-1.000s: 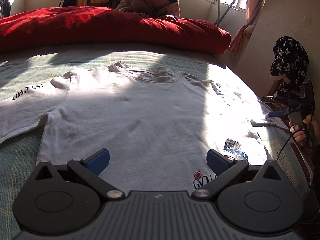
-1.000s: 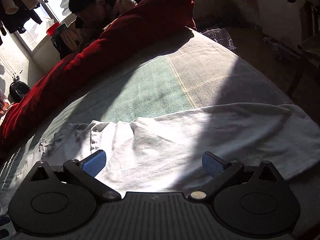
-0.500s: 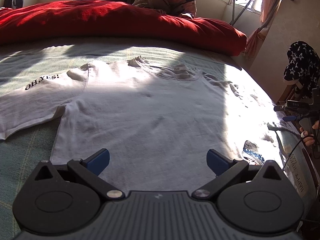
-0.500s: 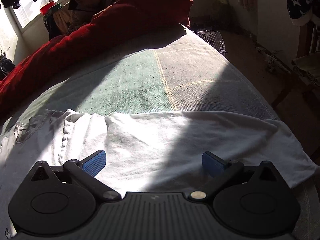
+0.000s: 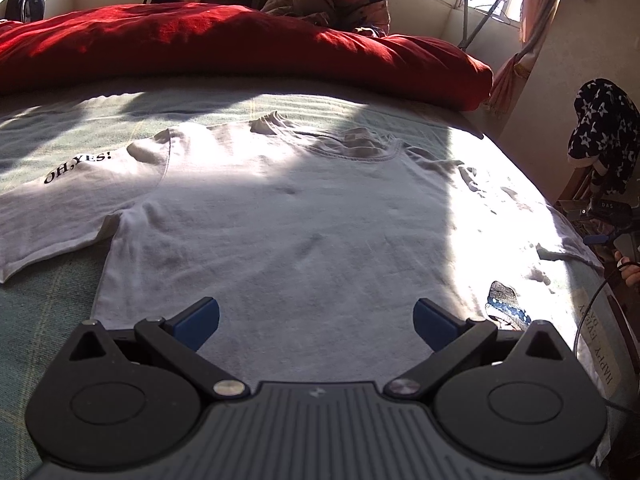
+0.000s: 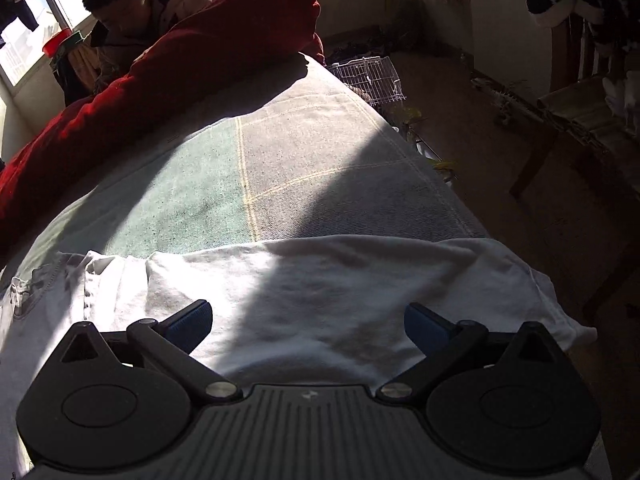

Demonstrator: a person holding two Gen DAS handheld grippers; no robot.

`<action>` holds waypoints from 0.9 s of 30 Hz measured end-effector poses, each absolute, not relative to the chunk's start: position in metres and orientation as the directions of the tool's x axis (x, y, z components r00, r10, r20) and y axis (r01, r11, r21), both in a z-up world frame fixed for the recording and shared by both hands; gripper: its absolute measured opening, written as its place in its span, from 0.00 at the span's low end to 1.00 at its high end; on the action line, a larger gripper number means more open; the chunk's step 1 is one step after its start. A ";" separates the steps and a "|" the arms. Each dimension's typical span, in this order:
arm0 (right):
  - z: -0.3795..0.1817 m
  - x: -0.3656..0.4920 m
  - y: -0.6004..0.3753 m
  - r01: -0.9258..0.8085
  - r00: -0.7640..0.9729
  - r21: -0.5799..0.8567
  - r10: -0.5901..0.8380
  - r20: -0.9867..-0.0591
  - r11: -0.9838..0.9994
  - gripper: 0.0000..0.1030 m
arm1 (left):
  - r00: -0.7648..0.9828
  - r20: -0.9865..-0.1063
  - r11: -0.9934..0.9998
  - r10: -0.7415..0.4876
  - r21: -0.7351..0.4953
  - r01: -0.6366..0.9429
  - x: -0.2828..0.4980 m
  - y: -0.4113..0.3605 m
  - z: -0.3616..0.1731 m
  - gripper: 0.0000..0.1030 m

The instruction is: Fold clothes

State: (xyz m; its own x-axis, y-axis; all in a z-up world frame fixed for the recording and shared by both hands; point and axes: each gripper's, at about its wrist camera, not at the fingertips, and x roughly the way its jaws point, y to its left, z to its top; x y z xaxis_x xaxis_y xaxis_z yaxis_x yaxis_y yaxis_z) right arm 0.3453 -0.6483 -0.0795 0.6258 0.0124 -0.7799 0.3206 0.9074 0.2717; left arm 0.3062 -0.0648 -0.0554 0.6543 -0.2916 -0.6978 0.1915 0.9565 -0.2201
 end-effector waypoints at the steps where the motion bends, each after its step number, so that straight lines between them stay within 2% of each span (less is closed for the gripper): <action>1: -0.083 0.344 -0.649 0.334 0.613 0.266 0.007 -0.790 0.904 1.00 | 0.652 -0.699 0.956 -0.294 -0.218 0.197 0.306 -0.065 -0.055 1.00; 6: -0.102 0.338 -0.653 0.396 0.543 0.236 -0.019 -0.840 0.887 1.00 | 0.645 -0.709 0.958 -0.286 -0.200 0.205 0.301 -0.061 -0.052 1.00; 10: -0.069 0.324 -0.631 0.370 0.542 0.211 -0.026 -0.840 0.905 1.00 | 0.654 -0.699 0.957 -0.289 -0.201 0.208 0.290 -0.053 -0.044 1.00; 14: -0.016 0.313 -0.579 0.247 0.600 0.216 0.026 -0.799 0.945 1.00 | 0.668 -0.670 0.946 -0.324 -0.239 0.220 0.270 -0.040 -0.031 1.00; 19: 0.033 0.310 -0.506 0.056 0.657 0.259 0.160 -0.737 0.964 1.00 | 0.660 -0.673 0.942 -0.335 -0.266 0.207 0.247 -0.022 -0.028 1.00; 23: 0.043 0.326 -0.454 -0.041 0.670 0.264 0.223 -0.708 0.964 1.00 | 0.659 -0.675 0.941 -0.333 -0.284 0.185 0.236 -0.009 -0.032 1.00; 27: 0.024 0.369 -0.418 -0.067 0.636 0.283 0.259 -0.727 0.957 1.00 | 0.666 -0.672 0.942 -0.325 -0.289 0.169 0.238 0.001 -0.035 1.00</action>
